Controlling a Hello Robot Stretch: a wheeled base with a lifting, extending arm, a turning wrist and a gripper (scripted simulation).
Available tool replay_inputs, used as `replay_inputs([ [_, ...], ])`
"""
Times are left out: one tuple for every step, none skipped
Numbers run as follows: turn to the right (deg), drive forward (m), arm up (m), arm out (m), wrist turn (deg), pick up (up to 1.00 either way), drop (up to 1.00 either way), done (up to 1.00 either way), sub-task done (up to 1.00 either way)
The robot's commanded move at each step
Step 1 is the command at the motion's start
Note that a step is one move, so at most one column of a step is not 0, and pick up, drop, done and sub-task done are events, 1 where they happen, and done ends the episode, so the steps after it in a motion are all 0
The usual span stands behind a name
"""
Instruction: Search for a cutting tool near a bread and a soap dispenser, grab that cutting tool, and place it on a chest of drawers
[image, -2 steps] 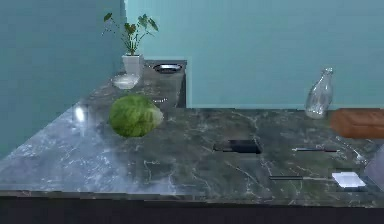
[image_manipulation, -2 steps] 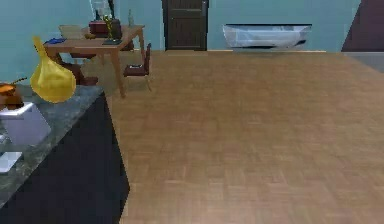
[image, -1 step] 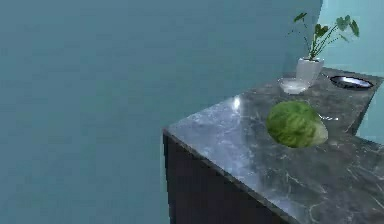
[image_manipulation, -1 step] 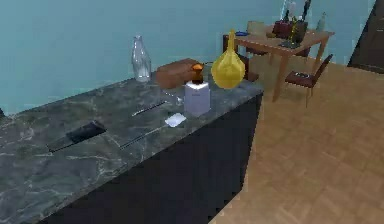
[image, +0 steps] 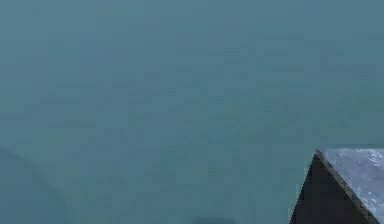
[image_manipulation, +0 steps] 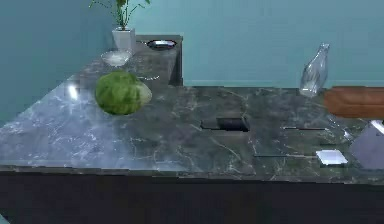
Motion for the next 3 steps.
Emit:
replay_inputs([
  [-45.0, 0.0, 0.0, 0.0, 0.0, 0.0, 0.0, 0.0, 0.0],
  [-42.0, 0.0, 0.0, 0.0, 0.0, 0.0, 0.0, 0.0, 0.0],
  [0.0, 0.1, 0.0, 0.0, 0.0, 0.0, 0.0, 0.0, 0.0],
])
